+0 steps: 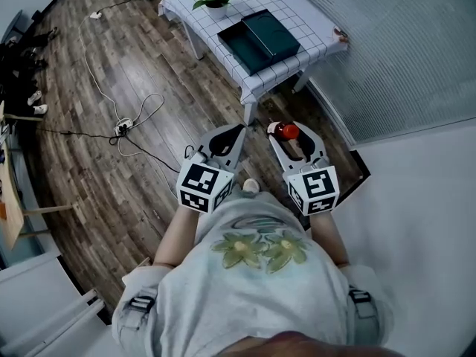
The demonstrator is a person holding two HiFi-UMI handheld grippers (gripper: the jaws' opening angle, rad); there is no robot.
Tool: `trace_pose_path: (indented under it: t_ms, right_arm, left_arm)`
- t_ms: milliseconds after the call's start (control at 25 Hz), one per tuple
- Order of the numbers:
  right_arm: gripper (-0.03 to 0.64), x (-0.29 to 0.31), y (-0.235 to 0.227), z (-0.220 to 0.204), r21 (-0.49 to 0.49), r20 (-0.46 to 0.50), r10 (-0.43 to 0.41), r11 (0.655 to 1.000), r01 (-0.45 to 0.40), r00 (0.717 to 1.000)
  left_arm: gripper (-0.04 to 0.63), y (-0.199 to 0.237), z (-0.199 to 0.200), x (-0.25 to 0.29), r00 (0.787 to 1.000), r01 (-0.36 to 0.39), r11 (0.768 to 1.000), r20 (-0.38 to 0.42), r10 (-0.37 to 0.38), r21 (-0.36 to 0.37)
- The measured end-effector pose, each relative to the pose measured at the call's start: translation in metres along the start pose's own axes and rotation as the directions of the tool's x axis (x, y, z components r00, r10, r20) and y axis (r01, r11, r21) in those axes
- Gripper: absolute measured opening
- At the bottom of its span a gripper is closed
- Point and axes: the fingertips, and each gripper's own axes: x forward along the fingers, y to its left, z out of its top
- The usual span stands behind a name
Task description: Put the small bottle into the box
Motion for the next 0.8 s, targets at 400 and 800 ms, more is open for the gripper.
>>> trace_pose_path:
  t_ms: [400, 800]
  right_arm:
    - [0.209, 0.014, -0.011, -0.024, 0.027, -0.039, 0.049, 0.998, -0.048, 0.998]
    - [0.209, 0.059, -0.037, -0.005, 0.042, -0.015, 0.022, 0.999, -0.022, 1.0]
  left_arm:
    - [0.008, 0.004, -0.028, 0.008, 0.998, -0.044, 0.998, -0.051, 0.041, -0.046]
    - [0.008, 0.05, -0.013, 0.047, 0.998, -0.034, 0.999, -0.058, 0.032, -0.032]
